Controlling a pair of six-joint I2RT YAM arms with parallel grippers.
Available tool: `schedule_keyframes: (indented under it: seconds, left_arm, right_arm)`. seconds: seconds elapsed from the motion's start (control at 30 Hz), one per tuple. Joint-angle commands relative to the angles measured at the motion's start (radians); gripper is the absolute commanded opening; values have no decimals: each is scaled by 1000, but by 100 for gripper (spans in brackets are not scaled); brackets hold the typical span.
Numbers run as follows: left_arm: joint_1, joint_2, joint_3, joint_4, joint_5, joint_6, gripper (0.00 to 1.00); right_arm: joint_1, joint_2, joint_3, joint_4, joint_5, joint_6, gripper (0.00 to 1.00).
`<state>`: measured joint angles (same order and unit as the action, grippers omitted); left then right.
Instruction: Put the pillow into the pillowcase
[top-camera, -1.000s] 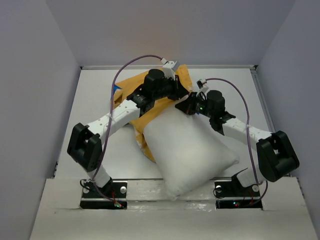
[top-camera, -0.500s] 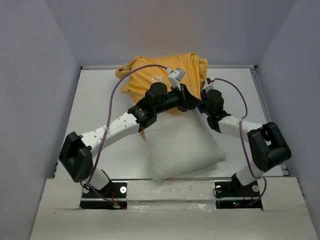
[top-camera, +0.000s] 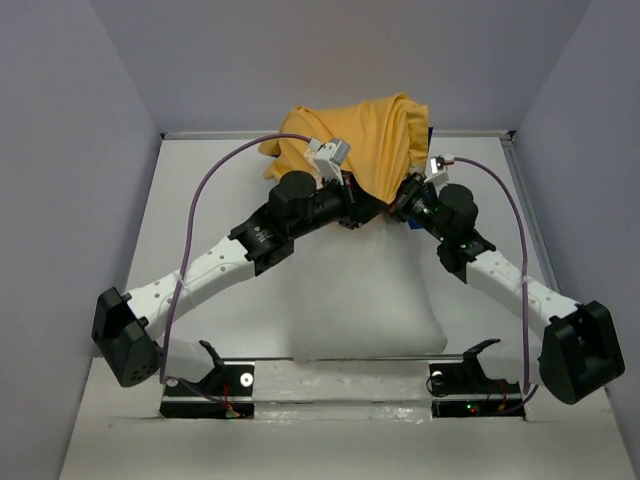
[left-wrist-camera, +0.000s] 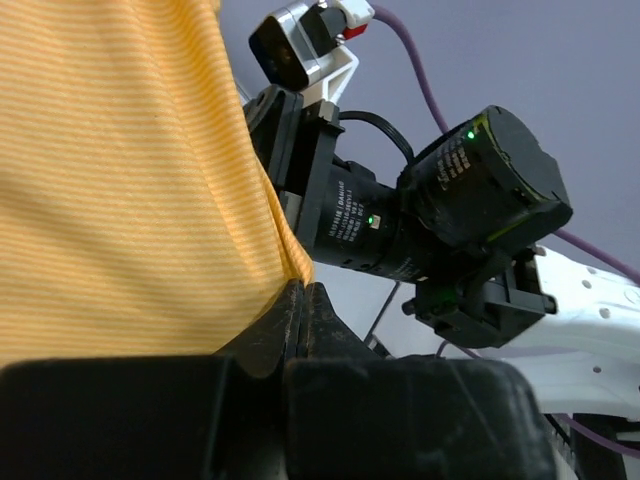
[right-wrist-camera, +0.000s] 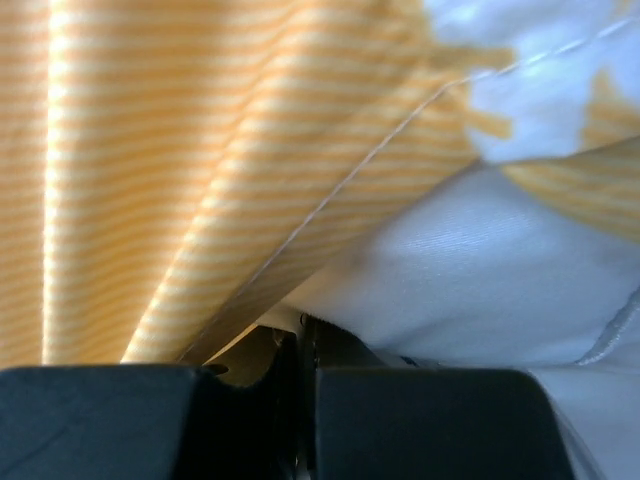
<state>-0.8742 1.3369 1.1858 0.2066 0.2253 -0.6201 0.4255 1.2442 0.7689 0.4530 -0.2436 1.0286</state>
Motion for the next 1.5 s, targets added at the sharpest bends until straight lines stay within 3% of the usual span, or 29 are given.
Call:
schedule_keyframes:
  seconds: [0.0, 0.07, 0.1, 0.2, 0.23, 0.33, 0.37, 0.4, 0.5, 0.6, 0.7, 0.83, 1.17, 1.47]
  left_arm:
    - [-35, 4, 87, -121, 22, 49, 0]
    - [-35, 11, 87, -119, 29, 43, 7]
    - [-37, 22, 77, -99, 34, 37, 12]
    - [-40, 34, 67, -69, 54, 31, 41]
    - [-43, 39, 70, -58, 46, 37, 62]
    - [-48, 19, 61, -64, -27, 95, 90]
    - [-46, 5, 51, -75, -77, 112, 94]
    - [-45, -28, 11, -85, -169, 135, 96]
    - [-5, -97, -98, -79, -283, 134, 96]
    - [103, -146, -317, -21, -317, 68, 95]
    - [234, -173, -568, 120, -277, -16, 88]
    - [299, -122, -659, 213, -273, -55, 83]
    - [388, 76, -604, 319, -233, -44, 84]
    - [396, 208, -568, 438, -141, -49, 82]
  right_arm:
    - [-17, -64, 30, 12, 51, 10, 0]
    - [-50, -52, 32, -40, 81, -4, 0]
    - [-98, -2, 29, -40, 25, 4, 0]
    - [-137, 44, 20, -57, 36, -37, 0]
    - [-168, 67, 44, -83, 38, -89, 0]
    - [-227, 90, 107, -192, 62, -207, 17]
    - [-243, 92, 127, -242, 61, -240, 34]
    - [-252, 107, 150, -278, 79, -315, 45]
    - [-252, 136, 294, -477, 112, -447, 79]
    - [-252, 123, 343, -583, 66, -545, 86]
    - [-188, 62, 334, -642, 64, -602, 88]
    - [-18, 35, 375, -765, 231, -694, 89]
    - [401, 205, 617, -997, 656, -785, 95]
    - [467, 481, 793, -1105, 777, -792, 100]
